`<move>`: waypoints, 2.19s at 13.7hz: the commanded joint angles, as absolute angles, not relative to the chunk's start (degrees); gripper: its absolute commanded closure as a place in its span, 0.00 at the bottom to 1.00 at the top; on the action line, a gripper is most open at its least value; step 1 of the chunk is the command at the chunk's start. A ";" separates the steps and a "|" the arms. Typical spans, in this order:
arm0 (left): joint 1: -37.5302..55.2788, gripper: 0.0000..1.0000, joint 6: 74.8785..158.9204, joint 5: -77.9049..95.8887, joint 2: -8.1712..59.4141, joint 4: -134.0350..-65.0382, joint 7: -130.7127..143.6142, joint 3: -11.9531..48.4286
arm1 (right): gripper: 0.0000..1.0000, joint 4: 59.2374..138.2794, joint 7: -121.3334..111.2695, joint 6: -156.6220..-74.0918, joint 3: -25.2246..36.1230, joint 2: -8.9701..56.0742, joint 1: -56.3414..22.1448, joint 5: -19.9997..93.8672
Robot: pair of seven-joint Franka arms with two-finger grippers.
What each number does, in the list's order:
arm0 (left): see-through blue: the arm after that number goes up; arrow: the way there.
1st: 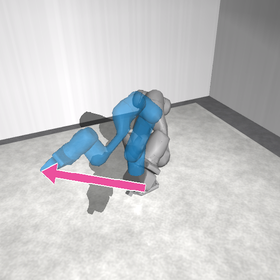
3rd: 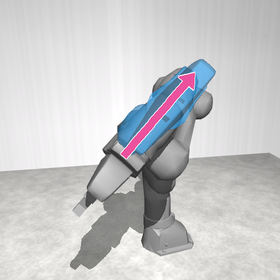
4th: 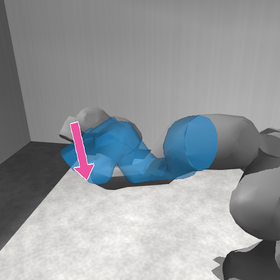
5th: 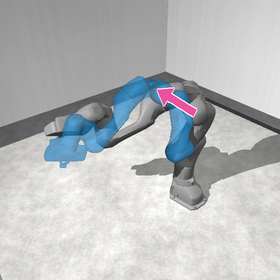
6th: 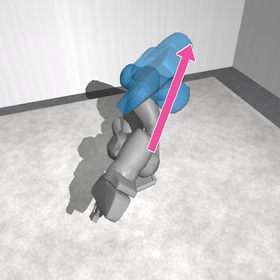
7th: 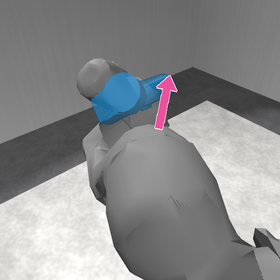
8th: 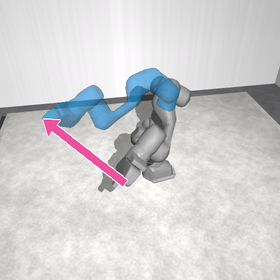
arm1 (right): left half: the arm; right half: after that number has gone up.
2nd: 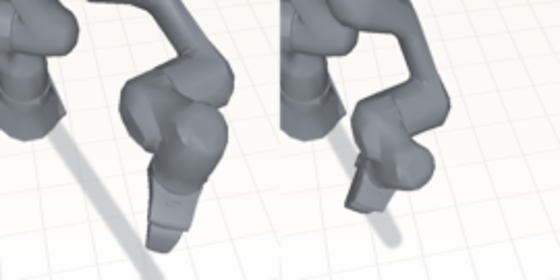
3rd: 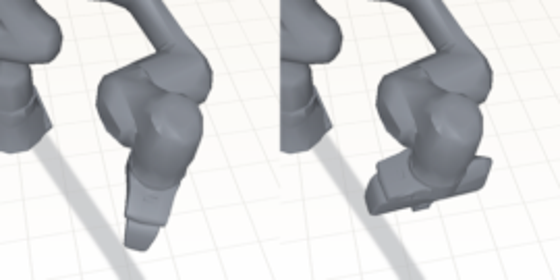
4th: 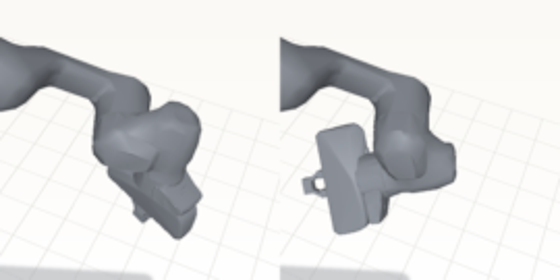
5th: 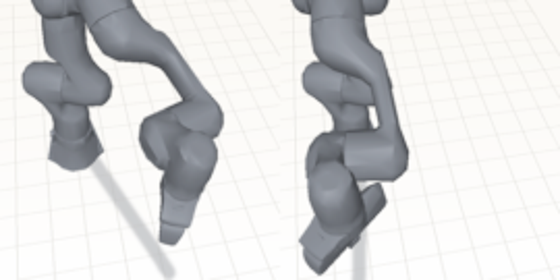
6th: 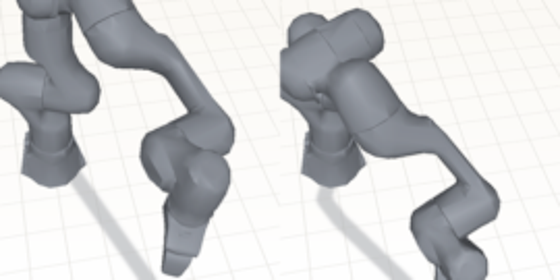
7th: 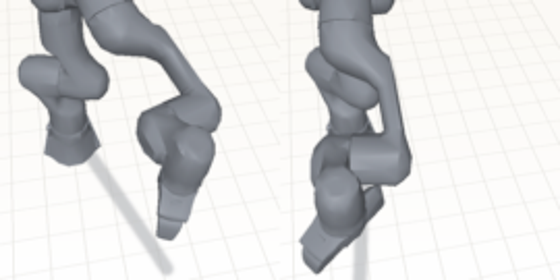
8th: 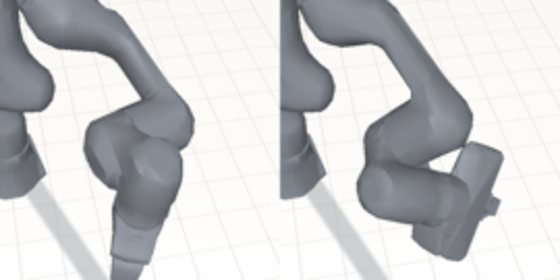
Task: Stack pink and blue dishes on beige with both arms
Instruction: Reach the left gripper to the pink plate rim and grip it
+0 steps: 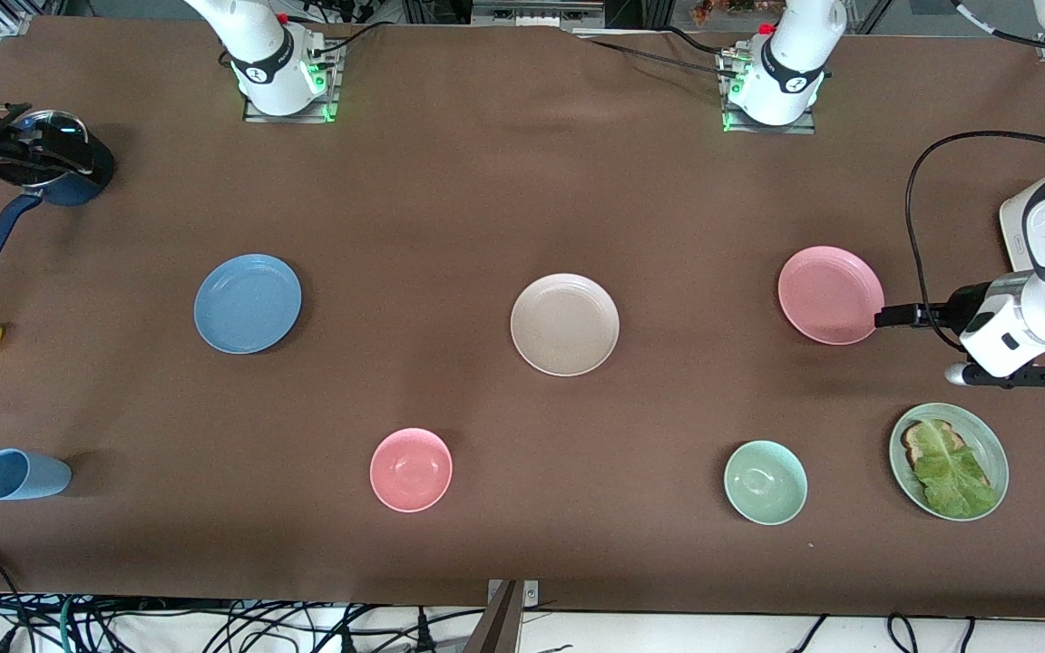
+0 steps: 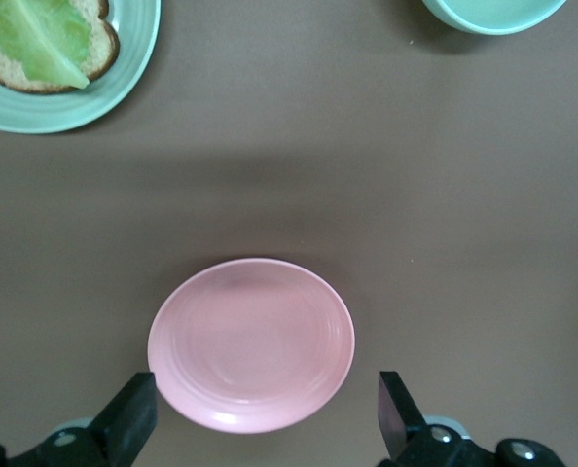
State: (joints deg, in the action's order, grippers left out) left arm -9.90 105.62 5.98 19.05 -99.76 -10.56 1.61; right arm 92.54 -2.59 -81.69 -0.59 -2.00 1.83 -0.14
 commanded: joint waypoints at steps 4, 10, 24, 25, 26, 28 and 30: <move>-12.73 0.00 118.11 14.76 11.77 -116.53 -27.39 -1.49 | 0.00 92.72 -2.99 -81.56 -0.62 -2.55 2.11 0.70; -18.27 0.00 122.86 20.72 16.60 -118.65 -41.10 -1.49 | 0.00 92.72 -3.08 -81.56 -0.53 -2.55 2.11 0.70; -22.32 0.00 135.35 35.67 21.44 -127.61 -67.56 -1.49 | 0.00 92.72 -2.99 -81.39 -0.53 -2.46 2.11 0.70; -22.67 0.00 135.44 36.38 21.53 -127.79 -68.63 -1.49 | 0.00 92.72 -3.08 -81.39 -0.53 -2.55 2.11 0.79; -22.94 0.00 135.44 36.39 21.71 -127.79 -68.99 -1.49 | 0.00 92.72 -3.08 -81.30 -0.53 -2.55 2.11 0.79; -22.94 0.00 135.44 36.56 21.71 -127.71 -68.99 -1.49 | 0.00 92.72 -2.99 -81.30 -0.53 -2.55 2.11 0.79; -22.94 0.15 135.44 36.56 21.71 -127.71 -68.91 -1.49 | 0.00 92.72 -2.99 -81.39 -0.44 -2.46 2.11 0.79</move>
